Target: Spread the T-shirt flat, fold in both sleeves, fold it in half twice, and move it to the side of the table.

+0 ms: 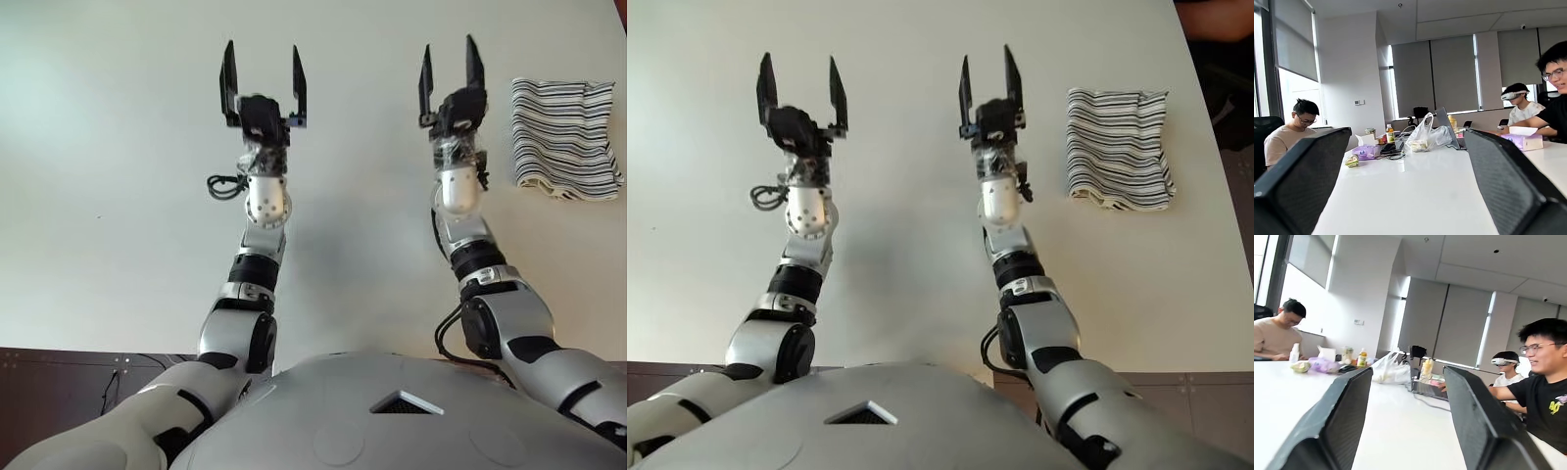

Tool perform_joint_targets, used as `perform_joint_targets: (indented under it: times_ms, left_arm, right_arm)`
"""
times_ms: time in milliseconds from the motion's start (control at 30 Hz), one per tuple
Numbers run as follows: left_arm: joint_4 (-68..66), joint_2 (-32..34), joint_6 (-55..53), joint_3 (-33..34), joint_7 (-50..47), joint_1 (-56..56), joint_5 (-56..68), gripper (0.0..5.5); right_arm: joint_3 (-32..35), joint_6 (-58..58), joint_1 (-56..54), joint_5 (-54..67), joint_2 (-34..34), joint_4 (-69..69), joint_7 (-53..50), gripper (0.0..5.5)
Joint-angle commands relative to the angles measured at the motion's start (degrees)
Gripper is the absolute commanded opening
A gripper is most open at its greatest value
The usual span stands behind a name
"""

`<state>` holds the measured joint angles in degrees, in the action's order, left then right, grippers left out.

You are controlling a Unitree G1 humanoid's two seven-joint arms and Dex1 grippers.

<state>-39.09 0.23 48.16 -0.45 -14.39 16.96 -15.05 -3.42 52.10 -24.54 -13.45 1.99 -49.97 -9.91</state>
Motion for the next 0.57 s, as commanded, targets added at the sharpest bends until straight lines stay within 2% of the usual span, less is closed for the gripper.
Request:
perform_joint_targets:
  times_ms: [33, 167, 267, 433, 533, 567]
  left_arm:
    - [1.6, -1.01, 4.02, -1.42, -2.97, -6.92, -2.57, 4.23]
    - [1.57, -0.14, 5.0, -0.96, -2.58, -9.5, -0.94, 4.25]
    - [-2.75, -0.11, 5.11, -0.4, -2.8, -4.42, 0.13, 4.25]
    - [-14.24, -0.09, 6.12, 0.12, -5.64, 4.14, -0.17, 4.25]
    - [-18.48, -0.33, 6.6, 0.85, -11.73, 6.31, -1.7, 4.25]
    - [-19.63, -0.83, 6.85, 0.49, -13.49, 6.77, -2.48, 4.25]
  right_arm:
    - [-2.68, 3.44, 7.24, -2.61, -0.68, 2.79, -0.39, 2.63]
    - [-3.41, 5.41, 13.57, -4.37, -0.45, 10.89, -1.18, 3.25]
    - [-2.71, 4.74, 10.23, -4.57, -1.35, 6.8, -3.41, 3.89]
    - [0.71, 3.67, 1.07, 0.52, -0.76, -7.58, -3.16, 3.89]
    - [1.96, 4.56, -2.24, 0.83, -0.97, -10.51, -5.56, 3.89]
    - [2.23, 5.14, -2.3, 0.67, -0.98, -10.47, -6.3, 4.07]
